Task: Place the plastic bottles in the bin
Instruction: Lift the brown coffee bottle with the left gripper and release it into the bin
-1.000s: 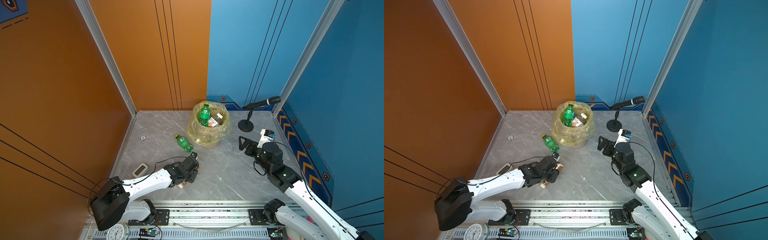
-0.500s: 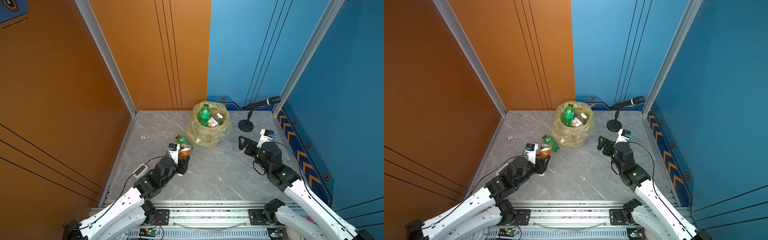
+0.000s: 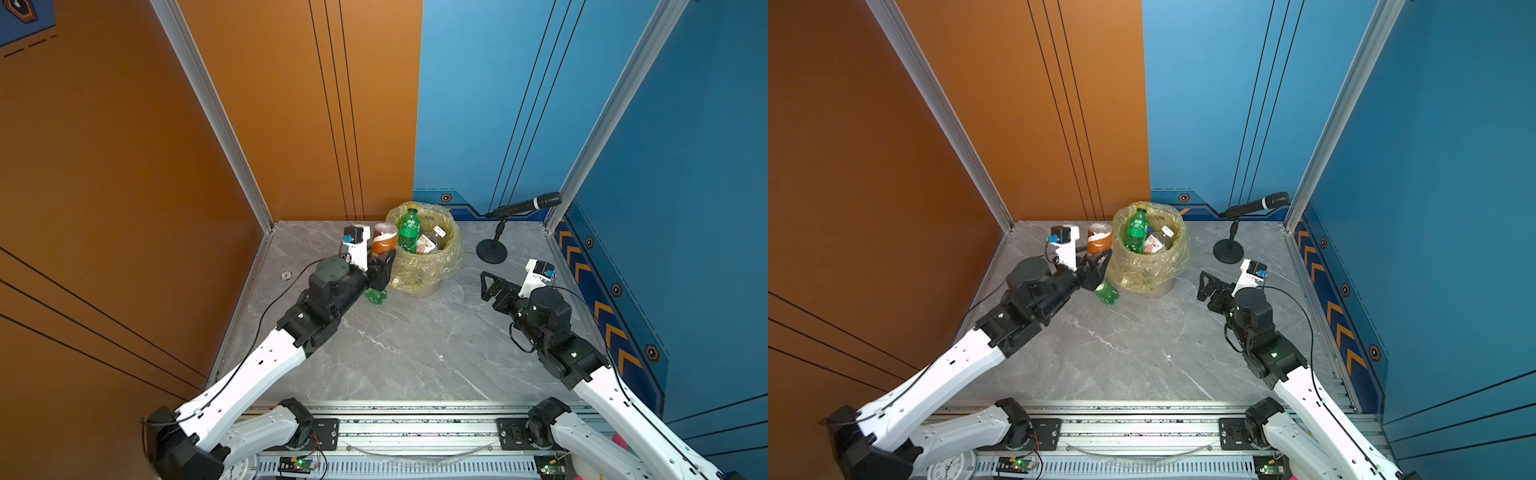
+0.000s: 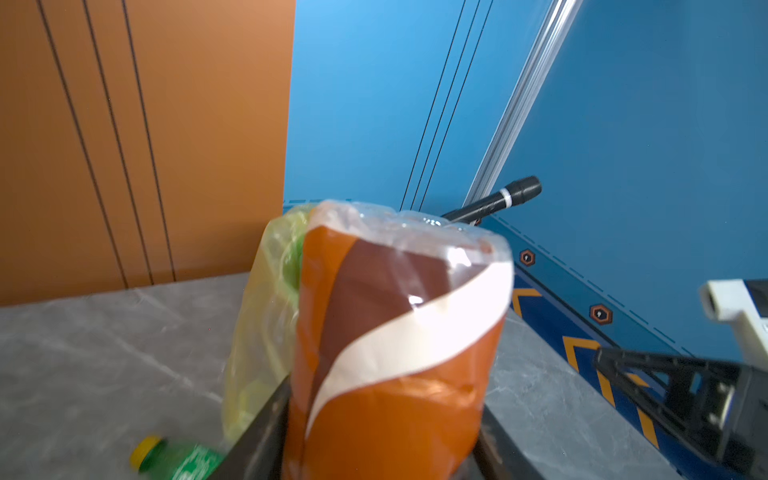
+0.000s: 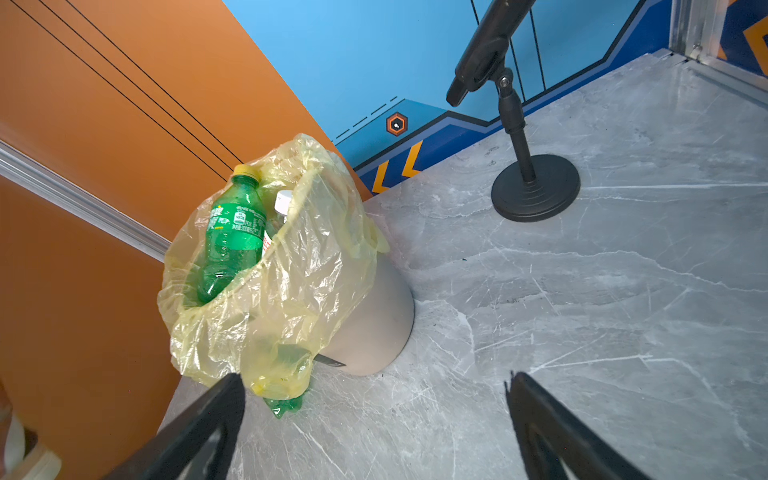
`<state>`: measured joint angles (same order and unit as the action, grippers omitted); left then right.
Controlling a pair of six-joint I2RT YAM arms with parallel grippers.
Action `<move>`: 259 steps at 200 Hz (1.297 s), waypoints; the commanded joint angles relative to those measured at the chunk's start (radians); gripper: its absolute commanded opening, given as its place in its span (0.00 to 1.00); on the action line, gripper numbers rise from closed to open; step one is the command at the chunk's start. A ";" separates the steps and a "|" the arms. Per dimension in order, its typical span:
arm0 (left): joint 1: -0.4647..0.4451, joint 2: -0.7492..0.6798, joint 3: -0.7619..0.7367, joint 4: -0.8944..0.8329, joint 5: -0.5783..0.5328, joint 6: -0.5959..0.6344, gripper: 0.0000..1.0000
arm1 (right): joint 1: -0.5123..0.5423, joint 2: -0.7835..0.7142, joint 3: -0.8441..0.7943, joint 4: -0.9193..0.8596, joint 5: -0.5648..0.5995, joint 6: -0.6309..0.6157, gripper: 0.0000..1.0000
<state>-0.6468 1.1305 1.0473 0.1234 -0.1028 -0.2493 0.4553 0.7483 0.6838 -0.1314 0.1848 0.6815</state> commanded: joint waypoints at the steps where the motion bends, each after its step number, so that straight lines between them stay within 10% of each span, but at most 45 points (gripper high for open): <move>1: 0.010 0.118 0.102 0.153 0.071 0.101 0.54 | -0.009 -0.032 -0.023 -0.031 0.019 0.000 1.00; 127: 0.031 0.713 0.645 0.243 0.145 0.151 0.50 | -0.061 -0.061 -0.035 -0.041 -0.022 -0.013 1.00; 259: 0.030 0.560 0.537 -0.045 0.143 0.192 0.53 | -0.125 -0.032 -0.040 -0.015 -0.094 0.001 1.00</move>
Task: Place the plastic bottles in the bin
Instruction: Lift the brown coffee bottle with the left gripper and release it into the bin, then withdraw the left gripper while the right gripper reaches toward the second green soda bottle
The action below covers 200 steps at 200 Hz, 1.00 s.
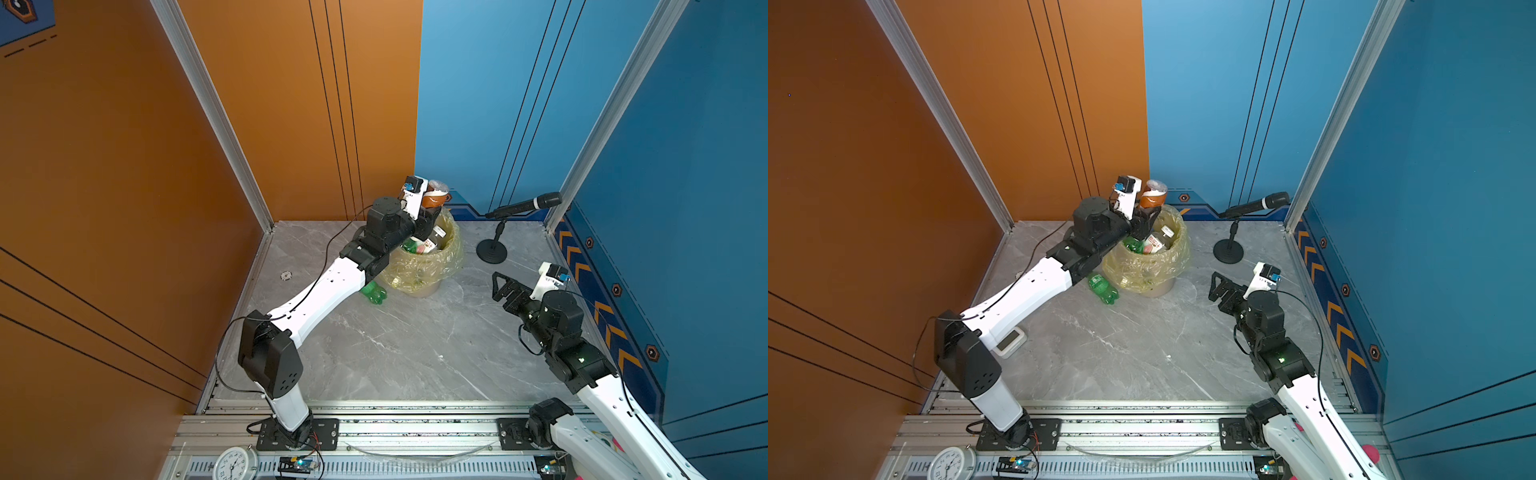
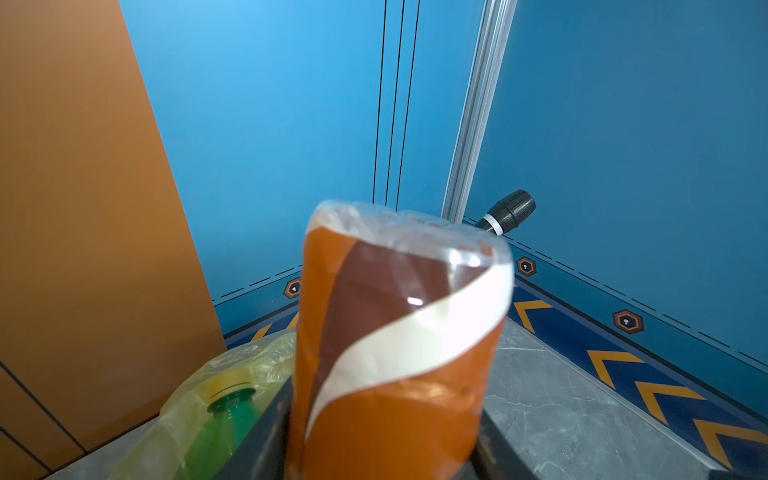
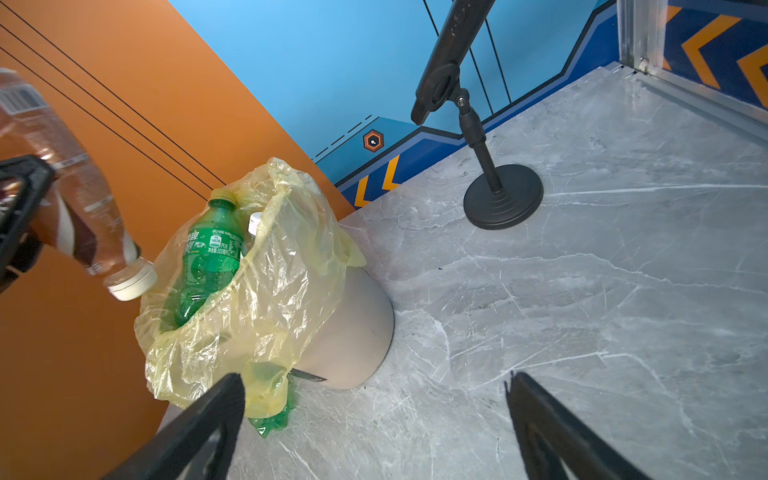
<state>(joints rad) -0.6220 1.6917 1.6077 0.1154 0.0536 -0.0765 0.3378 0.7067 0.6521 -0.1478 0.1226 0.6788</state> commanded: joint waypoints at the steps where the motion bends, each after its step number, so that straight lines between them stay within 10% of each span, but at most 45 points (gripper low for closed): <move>1: 0.005 0.000 -0.023 -0.037 -0.013 0.020 0.53 | -0.008 0.009 -0.008 0.001 -0.033 0.005 1.00; 20: 0.005 0.018 -0.014 -0.053 -0.002 0.013 0.60 | -0.008 0.006 -0.006 -0.002 -0.034 0.008 1.00; 45: 0.008 0.020 0.026 -0.148 -0.032 0.011 1.00 | -0.009 -0.005 -0.005 -0.017 -0.028 0.010 1.00; 119: 0.038 -0.291 -0.221 -0.017 -0.081 -0.058 0.98 | -0.019 0.015 0.018 -0.052 -0.035 -0.008 1.00; 200: 0.141 -0.874 -1.053 -0.097 -0.360 -0.335 0.98 | 0.139 0.112 0.089 -0.113 0.007 -0.089 1.00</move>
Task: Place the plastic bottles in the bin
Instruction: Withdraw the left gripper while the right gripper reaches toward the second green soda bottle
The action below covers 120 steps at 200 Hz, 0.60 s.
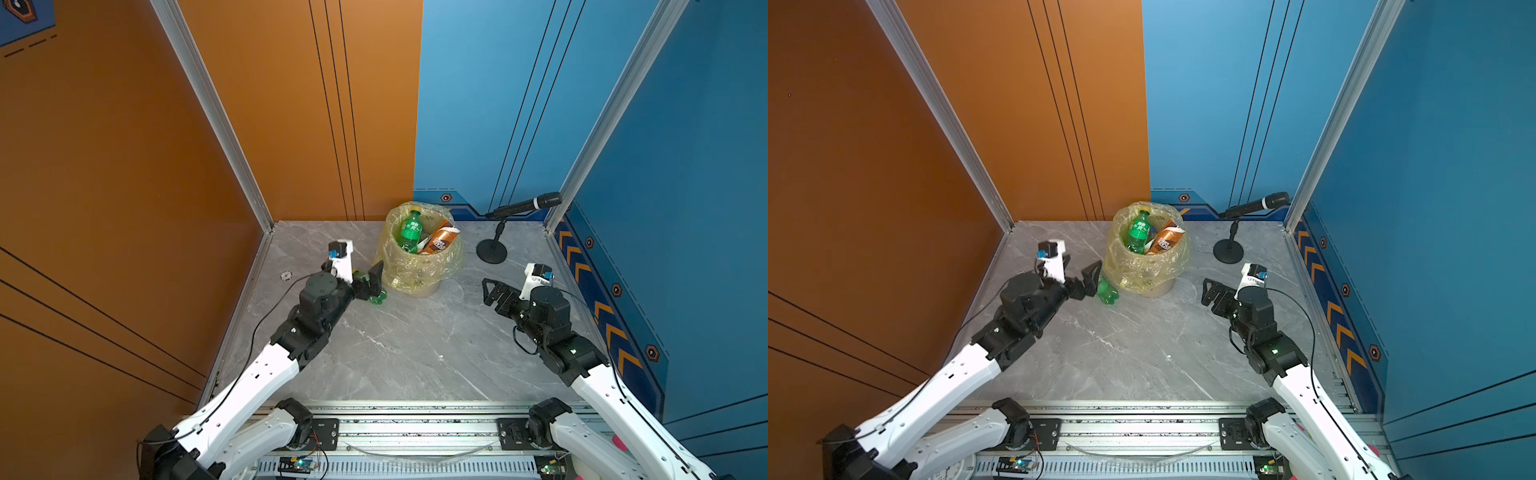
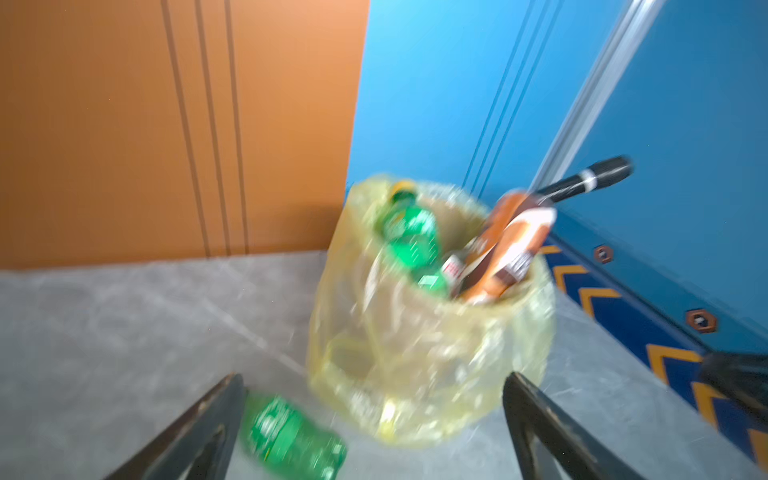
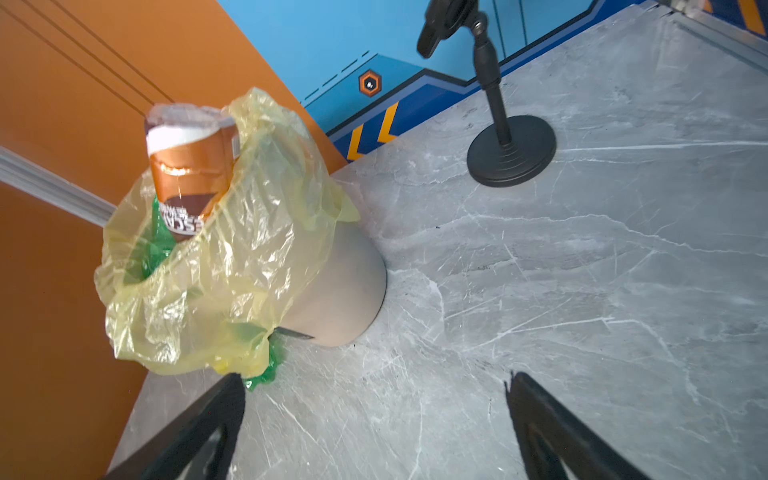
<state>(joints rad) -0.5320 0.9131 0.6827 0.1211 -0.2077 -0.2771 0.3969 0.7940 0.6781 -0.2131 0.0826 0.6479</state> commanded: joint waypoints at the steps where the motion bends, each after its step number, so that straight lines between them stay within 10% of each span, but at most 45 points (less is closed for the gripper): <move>1: 0.054 -0.101 -0.133 -0.106 -0.100 -0.137 0.98 | 0.085 0.026 0.064 -0.048 0.051 -0.060 1.00; 120: 0.231 -0.424 -0.341 -0.264 -0.090 -0.268 0.98 | 0.680 0.581 0.485 -0.099 0.211 -0.271 1.00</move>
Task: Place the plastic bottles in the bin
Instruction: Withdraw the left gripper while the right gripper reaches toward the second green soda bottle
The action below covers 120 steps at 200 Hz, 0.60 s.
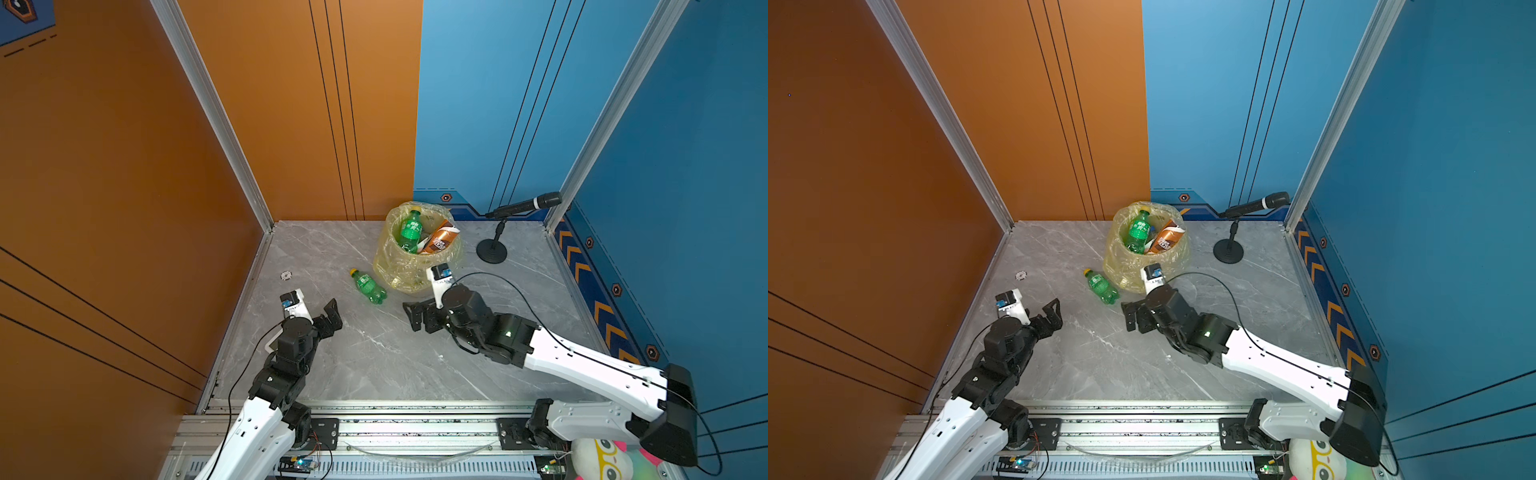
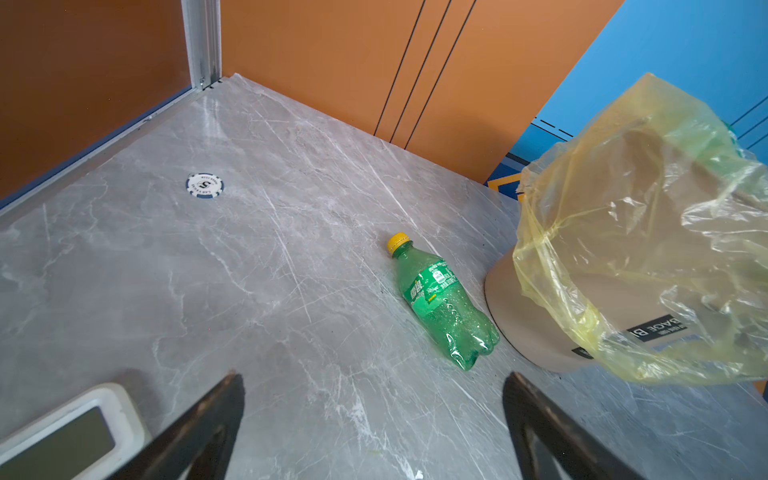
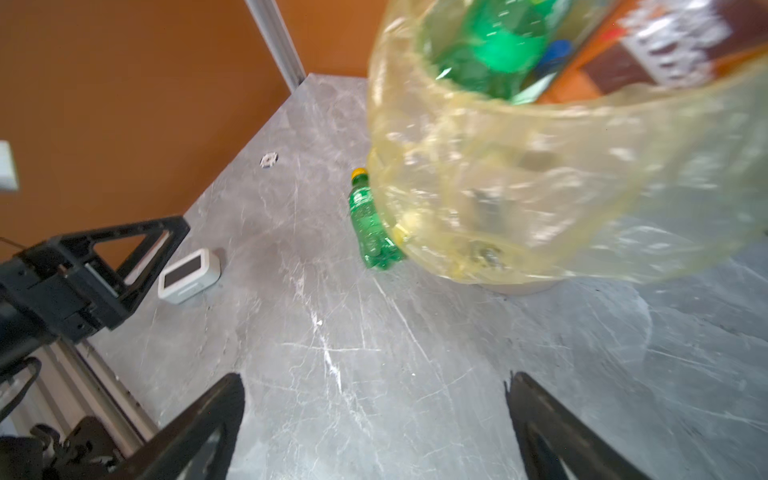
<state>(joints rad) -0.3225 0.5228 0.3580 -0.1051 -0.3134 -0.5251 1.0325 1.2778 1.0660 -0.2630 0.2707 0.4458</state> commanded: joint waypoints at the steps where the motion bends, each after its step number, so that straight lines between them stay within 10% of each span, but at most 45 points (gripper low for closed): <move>1: 0.022 -0.035 -0.016 -0.039 0.016 -0.021 0.98 | 0.046 0.103 0.103 -0.050 0.022 -0.069 1.00; 120: 0.085 -0.205 -0.049 -0.130 0.055 -0.075 0.98 | 0.009 0.755 0.698 -0.285 -0.028 -0.094 1.00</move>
<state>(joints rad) -0.2481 0.3420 0.3237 -0.2146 -0.2867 -0.5781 1.0771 1.9587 1.6817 -0.4637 0.2295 0.3691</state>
